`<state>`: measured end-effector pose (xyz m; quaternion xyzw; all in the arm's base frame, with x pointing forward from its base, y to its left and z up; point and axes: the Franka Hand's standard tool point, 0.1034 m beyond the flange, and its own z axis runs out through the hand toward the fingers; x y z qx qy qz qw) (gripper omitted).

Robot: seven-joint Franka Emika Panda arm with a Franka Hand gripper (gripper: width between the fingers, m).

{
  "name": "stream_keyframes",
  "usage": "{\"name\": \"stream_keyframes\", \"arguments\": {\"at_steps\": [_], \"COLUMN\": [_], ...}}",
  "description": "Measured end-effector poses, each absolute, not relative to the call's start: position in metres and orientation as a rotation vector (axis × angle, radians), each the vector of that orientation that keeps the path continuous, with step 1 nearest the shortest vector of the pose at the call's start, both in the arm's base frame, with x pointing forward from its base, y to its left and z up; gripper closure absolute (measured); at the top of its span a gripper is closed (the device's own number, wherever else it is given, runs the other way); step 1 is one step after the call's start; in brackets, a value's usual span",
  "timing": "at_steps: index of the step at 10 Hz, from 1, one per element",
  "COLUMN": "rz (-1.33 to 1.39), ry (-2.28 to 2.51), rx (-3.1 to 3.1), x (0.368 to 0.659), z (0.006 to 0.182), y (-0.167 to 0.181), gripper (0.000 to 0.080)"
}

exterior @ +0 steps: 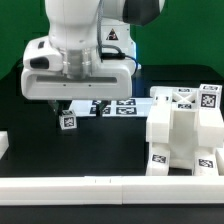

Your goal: Assemble chair

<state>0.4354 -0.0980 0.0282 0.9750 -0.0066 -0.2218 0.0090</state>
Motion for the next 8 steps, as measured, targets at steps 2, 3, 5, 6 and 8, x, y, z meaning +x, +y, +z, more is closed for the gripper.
{"name": "stream_keyframes", "arguments": {"at_steps": [2,3,5,6,8], "rz": [-0.94,-1.043,-1.209,-1.239,-1.333], "ry": [-0.054,-0.081,-0.109,-0.113,-0.193], "rx": [2.977,2.941,2.884,2.869,2.869], "x": [0.443,0.446,0.441,0.443,0.428], "z": [0.029,0.028,0.028,0.026,0.019], "y": [-0.112,-0.112,-0.11,-0.112,-0.117], "gripper": [0.0151,0.0151,0.0151,0.0151,0.0151]}}
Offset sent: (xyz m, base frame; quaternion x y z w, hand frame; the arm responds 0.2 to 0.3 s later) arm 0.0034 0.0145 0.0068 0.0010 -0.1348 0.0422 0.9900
